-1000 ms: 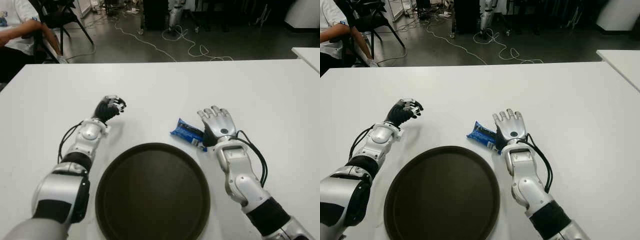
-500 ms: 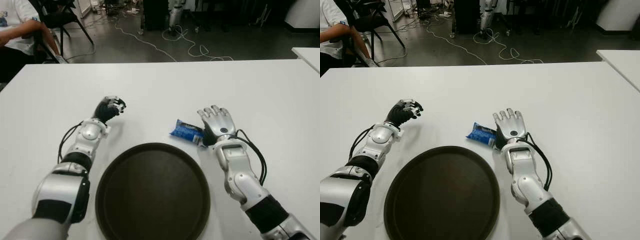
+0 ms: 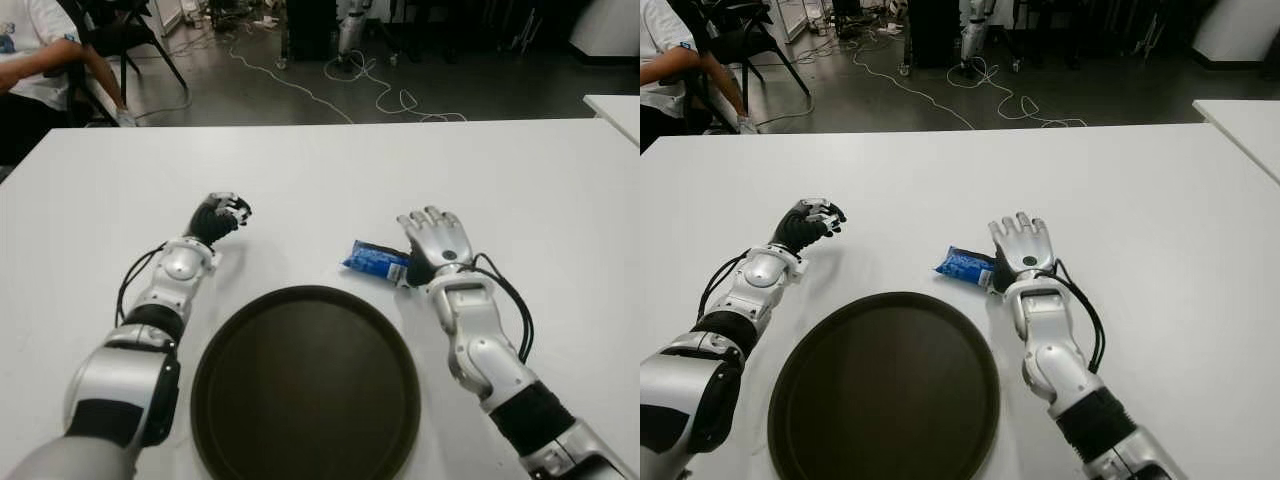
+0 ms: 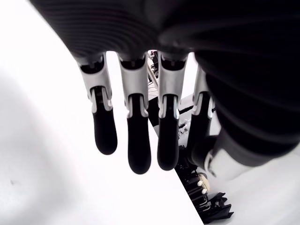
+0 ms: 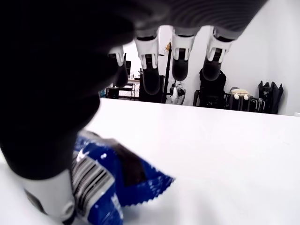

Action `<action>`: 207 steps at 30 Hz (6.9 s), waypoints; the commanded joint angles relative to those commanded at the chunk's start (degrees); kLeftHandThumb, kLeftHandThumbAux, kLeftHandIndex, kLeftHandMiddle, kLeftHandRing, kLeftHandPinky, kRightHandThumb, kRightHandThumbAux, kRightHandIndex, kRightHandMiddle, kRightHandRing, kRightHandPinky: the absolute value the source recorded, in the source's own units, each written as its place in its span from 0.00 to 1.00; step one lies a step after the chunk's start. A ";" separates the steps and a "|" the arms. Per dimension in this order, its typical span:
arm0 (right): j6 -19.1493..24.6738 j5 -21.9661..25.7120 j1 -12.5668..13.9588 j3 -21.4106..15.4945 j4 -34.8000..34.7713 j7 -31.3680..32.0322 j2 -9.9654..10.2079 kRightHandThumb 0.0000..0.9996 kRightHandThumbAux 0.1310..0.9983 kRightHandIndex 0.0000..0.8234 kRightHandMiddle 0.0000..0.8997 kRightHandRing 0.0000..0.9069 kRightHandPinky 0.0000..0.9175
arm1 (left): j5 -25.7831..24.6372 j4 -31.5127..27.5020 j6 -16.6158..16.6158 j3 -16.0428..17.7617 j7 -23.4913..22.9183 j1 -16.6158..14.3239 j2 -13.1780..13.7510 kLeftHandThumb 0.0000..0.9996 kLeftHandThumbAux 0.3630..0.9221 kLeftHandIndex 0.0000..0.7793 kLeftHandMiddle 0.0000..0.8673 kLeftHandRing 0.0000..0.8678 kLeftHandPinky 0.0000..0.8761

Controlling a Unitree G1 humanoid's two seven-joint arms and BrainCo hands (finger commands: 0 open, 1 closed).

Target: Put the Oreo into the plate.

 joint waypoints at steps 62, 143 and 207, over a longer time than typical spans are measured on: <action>-14.25 20.36 -3.43 -0.23 4.87 3.13 -4.55 0.00 0.75 0.04 0.05 0.04 0.04 | -0.65 -0.17 -0.29 0.51 -1.80 -0.27 -0.55 0.94 0.52 0.62 0.51 0.51 0.46; -20.48 23.01 -11.85 4.43 26.83 -6.89 -1.54 0.00 0.73 0.13 0.13 0.13 0.14 | 0.09 -0.29 0.02 -0.09 -0.24 -0.20 -0.64 0.94 0.52 0.63 0.51 0.51 0.43; -26.77 27.01 -13.54 4.48 25.58 -2.27 -6.45 0.62 0.72 0.50 0.57 0.57 0.57 | -0.39 -0.59 -0.53 0.43 -0.69 -0.09 -0.85 0.94 0.52 0.62 0.51 0.51 0.45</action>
